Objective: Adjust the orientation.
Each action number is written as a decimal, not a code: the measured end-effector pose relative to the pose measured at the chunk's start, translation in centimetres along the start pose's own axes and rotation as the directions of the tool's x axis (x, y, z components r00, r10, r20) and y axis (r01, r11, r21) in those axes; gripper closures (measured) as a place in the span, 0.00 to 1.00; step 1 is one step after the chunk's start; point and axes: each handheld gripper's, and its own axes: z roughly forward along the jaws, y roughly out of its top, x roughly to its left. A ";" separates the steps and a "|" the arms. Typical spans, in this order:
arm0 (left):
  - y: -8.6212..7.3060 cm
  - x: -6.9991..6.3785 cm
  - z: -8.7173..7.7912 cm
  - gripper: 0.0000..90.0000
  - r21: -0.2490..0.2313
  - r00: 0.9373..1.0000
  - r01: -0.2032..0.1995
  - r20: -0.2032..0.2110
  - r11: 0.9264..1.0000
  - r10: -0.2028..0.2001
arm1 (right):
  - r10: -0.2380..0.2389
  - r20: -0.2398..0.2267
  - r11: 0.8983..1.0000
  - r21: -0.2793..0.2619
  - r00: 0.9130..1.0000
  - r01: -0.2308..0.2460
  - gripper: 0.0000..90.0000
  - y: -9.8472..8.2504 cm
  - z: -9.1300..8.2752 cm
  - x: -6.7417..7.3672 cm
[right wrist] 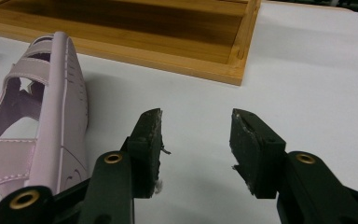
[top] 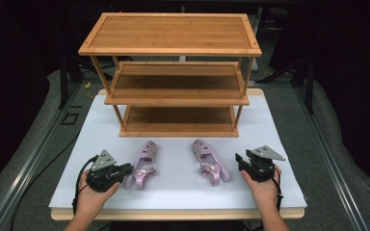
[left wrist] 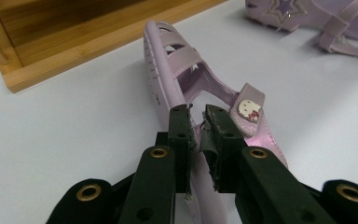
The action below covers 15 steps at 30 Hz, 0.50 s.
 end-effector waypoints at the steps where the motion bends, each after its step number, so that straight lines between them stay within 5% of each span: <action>1: 0.0 0.0 0.1 0.90 0.005 1.000 -0.001 -0.005 1.000 0.001 | 0.001 -0.003 1.000 -0.001 1.000 -0.001 0.60 0.0 0.0 0.0; 15: -0.6 1.2 0.0 0.89 -0.010 0.999 0.049 -0.019 0.999 -0.049 | 0.016 0.001 1.000 0.001 1.000 -0.016 0.59 -0.1 0.0 -0.2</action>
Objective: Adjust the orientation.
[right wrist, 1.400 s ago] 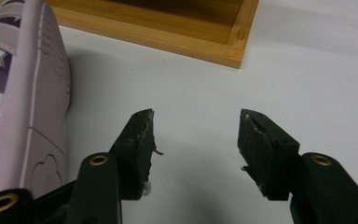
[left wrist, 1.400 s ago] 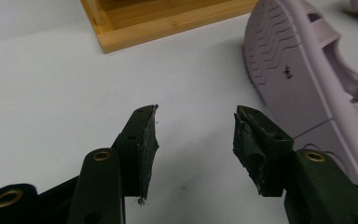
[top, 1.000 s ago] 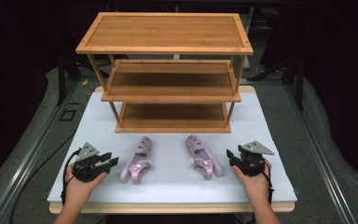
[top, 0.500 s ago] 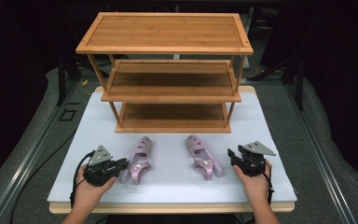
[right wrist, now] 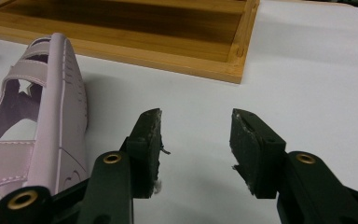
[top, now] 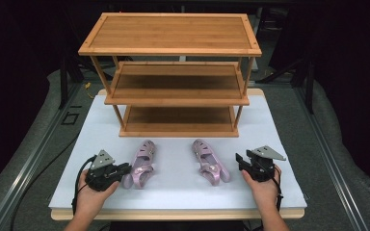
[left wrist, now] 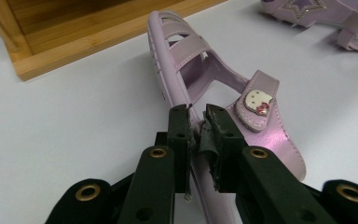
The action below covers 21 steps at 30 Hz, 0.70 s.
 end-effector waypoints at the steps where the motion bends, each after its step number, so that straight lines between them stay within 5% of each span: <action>1: -0.1 0.2 -0.1 0.90 0.002 1.000 0.001 -0.005 1.000 -0.001 | 0.001 -0.002 1.000 -0.003 1.000 -0.001 0.59 0.0 0.0 0.0; 9: -1.4 3.1 0.4 0.94 0.021 0.994 0.080 -0.083 0.997 -0.078 | 0.024 -0.005 1.000 -0.001 1.000 -0.024 0.59 -0.1 0.1 -0.2; 15: -2.5 4.8 1.0 0.95 0.060 0.984 0.158 -0.094 0.986 -0.152 | 0.031 -0.013 1.000 -0.002 0.999 -0.031 0.59 -0.1 0.1 -0.3; 21: -2.6 5.2 1.0 0.92 0.069 0.980 0.174 -0.104 0.982 -0.167 | 0.035 -0.014 0.999 -0.008 0.999 -0.035 0.59 -0.1 0.1 -0.3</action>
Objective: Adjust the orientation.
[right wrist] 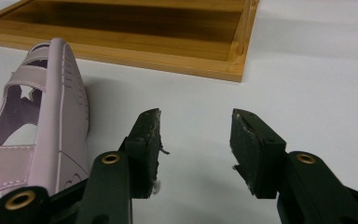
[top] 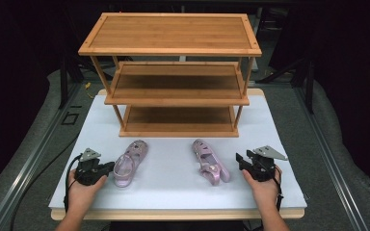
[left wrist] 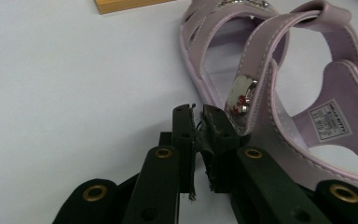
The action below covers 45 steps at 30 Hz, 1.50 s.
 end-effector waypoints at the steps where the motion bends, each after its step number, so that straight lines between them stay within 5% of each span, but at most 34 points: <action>1: 0.1 0.1 -0.1 0.92 0.002 1.000 -0.001 -0.006 1.000 0.001 | 0.003 -0.001 1.000 -0.004 1.000 -0.003 0.59 0.0 0.0 0.0; 5: 0.9 0.6 -1.6 0.86 -0.047 0.999 0.017 -0.034 0.999 -0.019 | 0.011 0.006 1.000 -0.007 1.000 -0.011 0.59 0.0 -0.2 -0.1; 8: 2.0 0.7 -2.8 0.82 -0.066 0.999 0.050 0.012 0.997 -0.049 | 0.018 0.005 1.000 -0.008 1.000 -0.018 0.59 0.0 -0.3 -0.2; 12: 3.1 0.1 -2.8 0.75 0.022 0.999 -0.005 0.036 1.000 0.004 | 0.024 -0.001 1.000 -0.003 1.000 -0.024 0.59 0.0 -0.1 -0.2; 15: 4.0 -0.3 -2.4 0.67 0.107 0.999 -0.036 0.032 0.994 0.033 | 0.022 -0.003 1.000 -0.006 1.000 -0.022 0.59 0.0 -0.1 -0.1; 17: 4.8 -0.5 -2.0 0.65 0.169 0.998 -0.064 0.031 0.983 0.060 | 0.022 -0.003 1.000 -0.006 1.000 -0.022 0.59 0.0 -0.1 -0.1; 22: 7.2 -1.3 -0.6 0.72 0.312 0.990 -0.140 0.060 0.940 0.127 | 0.028 -0.009 1.000 -0.003 1.000 -0.028 0.59 0.0 -0.2 -0.2; 25: 8.2 -1.6 0.2 0.76 0.390 0.987 -0.156 0.036 0.908 0.154 | 0.025 -0.013 1.000 -0.005 1.000 -0.025 0.58 0.0 -0.1 -0.1; 34: 8.8 -2.1 2.4 0.81 0.571 0.987 -0.155 0.054 0.806 0.152 | 0.028 -0.019 1.000 -0.003 0.999 -0.028 0.58 0.0 -0.2 -0.1; 36: 8.8 -2.0 2.7 0.82 0.589 0.986 -0.160 0.058 0.792 0.156 | 0.026 -0.022 1.000 0.004 0.999 -0.026 0.58 0.0 -0.1 -0.1; 38: 8.8 -1.9 2.8 0.83 0.586 0.989 -0.144 0.053 0.797 0.139 | 0.027 -0.022 1.000 0.004 0.999 -0.027 0.58 -0.1 -0.1 -0.1; 45: 8.8 -1.5 3.3 0.86 0.621 0.994 -0.104 0.044 0.777 0.098 | 0.031 -0.027 1.000 0.005 0.999 -0.031 0.58 -0.1 0.0 0.0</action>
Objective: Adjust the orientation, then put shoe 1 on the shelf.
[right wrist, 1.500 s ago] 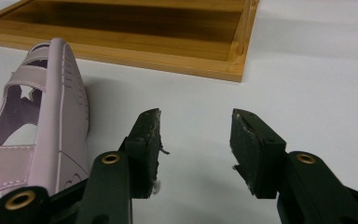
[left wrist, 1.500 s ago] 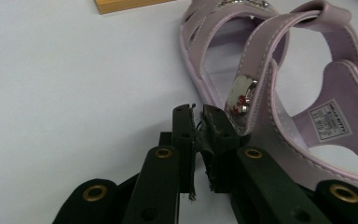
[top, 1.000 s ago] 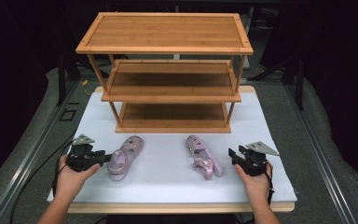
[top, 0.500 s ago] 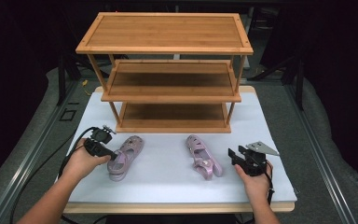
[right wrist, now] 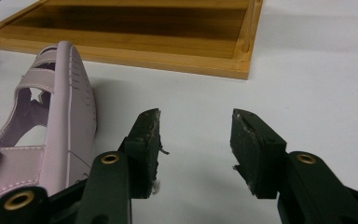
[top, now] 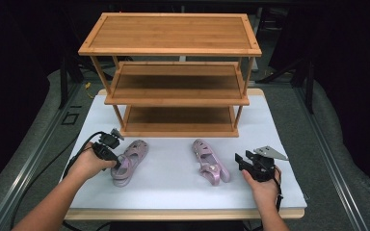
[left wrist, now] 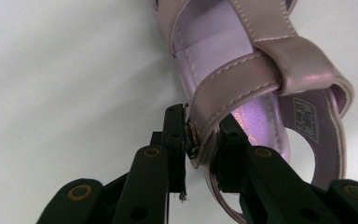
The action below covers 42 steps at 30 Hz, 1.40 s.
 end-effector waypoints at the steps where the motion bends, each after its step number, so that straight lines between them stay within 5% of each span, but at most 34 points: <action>1: 0.1 0.1 0.0 0.87 0.008 1.000 -0.006 -0.006 1.000 0.006 | 0.000 -0.002 1.000 -0.001 1.000 0.000 0.58 0.0 0.0 0.0; 6: 0.3 0.2 0.1 0.90 0.024 1.000 0.007 -0.001 1.000 -0.007 | 0.003 0.000 1.000 -0.004 1.000 -0.003 0.58 0.0 0.0 0.0; 15: 0.5 0.2 -0.2 0.92 0.025 0.999 -0.042 -0.017 0.999 0.042 | 0.010 -0.001 1.000 -0.003 1.000 -0.010 0.58 0.0 -0.1 -0.2; 20: 0.3 0.3 -0.6 0.92 -0.027 0.997 -0.065 -0.036 0.997 0.064 | 0.015 0.008 1.000 -0.003 1.000 -0.015 0.58 0.0 -0.1 -0.2; 25: -0.3 0.7 -1.3 0.92 -0.094 0.999 -0.045 0.013 0.995 0.046 | 0.027 -0.009 1.000 -0.006 1.000 -0.027 0.58 0.0 -0.1 -0.3; 28: -1.0 0.7 -1.8 0.92 -0.165 0.999 -0.033 0.028 0.986 0.038 | 0.031 -0.004 0.999 -0.009 1.000 -0.031 0.58 0.0 -0.1 -0.4; 33: -2.4 0.4 -1.8 0.92 -0.270 0.997 -0.013 0.067 0.963 0.032 | 0.037 -0.009 0.999 -0.011 0.999 -0.037 0.58 0.0 -0.2 -0.5; 36: -3.3 0.2 -2.0 0.92 -0.341 0.996 0.022 0.089 0.940 0.009 | 0.042 -0.010 0.999 -0.009 0.999 -0.042 0.58 0.0 -0.2 -0.5; 42: -4.6 -0.1 -3.5 0.93 -0.524 0.992 0.087 0.127 0.847 -0.023 | 0.052 -0.011 0.999 -0.009 0.999 -0.052 0.58 -0.1 -0.1 -0.5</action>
